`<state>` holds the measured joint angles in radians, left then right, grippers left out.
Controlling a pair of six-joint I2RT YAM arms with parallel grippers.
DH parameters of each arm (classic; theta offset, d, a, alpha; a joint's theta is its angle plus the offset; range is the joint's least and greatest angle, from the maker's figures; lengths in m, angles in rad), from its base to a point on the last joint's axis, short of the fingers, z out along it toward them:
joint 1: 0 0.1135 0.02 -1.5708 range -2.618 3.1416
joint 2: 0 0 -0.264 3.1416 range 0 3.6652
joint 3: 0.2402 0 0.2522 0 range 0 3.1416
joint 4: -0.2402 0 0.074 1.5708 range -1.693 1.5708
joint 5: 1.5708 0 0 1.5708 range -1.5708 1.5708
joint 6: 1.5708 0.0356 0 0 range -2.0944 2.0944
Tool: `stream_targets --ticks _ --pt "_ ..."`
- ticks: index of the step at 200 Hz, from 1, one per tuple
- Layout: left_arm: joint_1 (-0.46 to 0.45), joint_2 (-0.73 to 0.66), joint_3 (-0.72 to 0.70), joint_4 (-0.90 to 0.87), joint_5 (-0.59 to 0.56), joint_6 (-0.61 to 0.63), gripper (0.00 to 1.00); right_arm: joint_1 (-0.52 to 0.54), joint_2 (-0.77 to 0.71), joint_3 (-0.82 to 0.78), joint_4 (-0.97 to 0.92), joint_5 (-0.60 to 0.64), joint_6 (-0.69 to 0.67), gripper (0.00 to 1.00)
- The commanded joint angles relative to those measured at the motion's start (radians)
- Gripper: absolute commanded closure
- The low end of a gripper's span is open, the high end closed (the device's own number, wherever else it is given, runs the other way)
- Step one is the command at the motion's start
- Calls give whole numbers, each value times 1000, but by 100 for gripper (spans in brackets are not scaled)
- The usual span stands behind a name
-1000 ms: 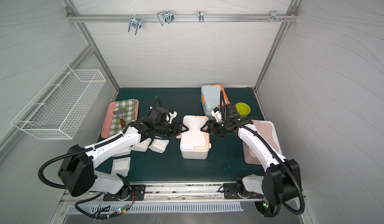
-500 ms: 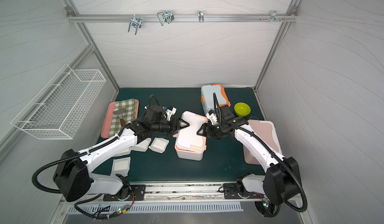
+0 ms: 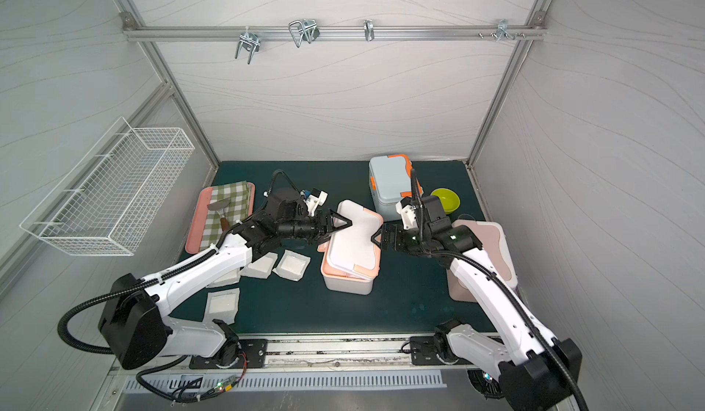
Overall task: Open first aid kits and take out gauze
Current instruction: Open the lid of the first aid kit.
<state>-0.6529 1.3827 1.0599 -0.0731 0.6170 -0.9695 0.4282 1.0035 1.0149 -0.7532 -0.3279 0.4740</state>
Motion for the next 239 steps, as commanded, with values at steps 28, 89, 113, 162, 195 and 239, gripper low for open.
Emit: stream_targets --ticks 28,89,113,162,195,239 --pt "-135 125 307 -115 -38 108 24 -98 -134 25 -60 61 37 1" --pt "-284 353 652 -339 -94 243 23 -279 -177 81 -179 61 66 1" --pt "-305 396 722 -418 -109 292 22 -339 -176 89 -168 -22 73 1" --pt "-311 399 762 -465 -78 335 21 -362 -152 90 -51 -208 140 1" --pt "-310 402 693 -261 76 237 20 -361 -103 76 59 -362 170 1" --pt "-312 382 670 -295 46 270 20 -333 -16 65 90 -475 128 1"
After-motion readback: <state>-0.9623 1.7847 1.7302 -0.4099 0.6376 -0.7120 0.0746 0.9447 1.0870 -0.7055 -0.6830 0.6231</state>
